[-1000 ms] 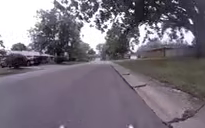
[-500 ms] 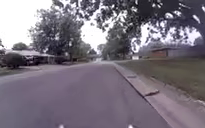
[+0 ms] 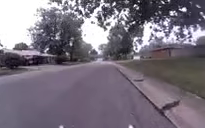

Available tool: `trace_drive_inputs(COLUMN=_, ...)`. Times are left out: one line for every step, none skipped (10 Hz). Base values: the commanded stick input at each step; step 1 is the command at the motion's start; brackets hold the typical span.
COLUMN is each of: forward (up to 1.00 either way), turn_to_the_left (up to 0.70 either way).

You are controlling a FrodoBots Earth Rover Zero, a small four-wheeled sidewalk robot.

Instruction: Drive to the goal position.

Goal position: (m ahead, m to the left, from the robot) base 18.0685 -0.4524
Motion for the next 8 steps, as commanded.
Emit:
trace_drive_inputs(forward=1.00, turn_to_the_left=0.00)
trace_drive_inputs(forward=1.00, turn_to_the_left=0.00)
trace_drive_inputs(forward=1.00, turn_to_the_left=0.00)
trace_drive_inputs(forward=1.00, turn_to_the_left=0.00)
trace_drive_inputs(forward=1.00, turn_to_the_left=0.00)
trace_drive_inputs(forward=1.00, turn_to_the_left=0.00)
trace_drive_inputs(forward=1.00, turn_to_the_left=0.00)
trace_drive_inputs(forward=1.00, turn_to_the_left=0.00)
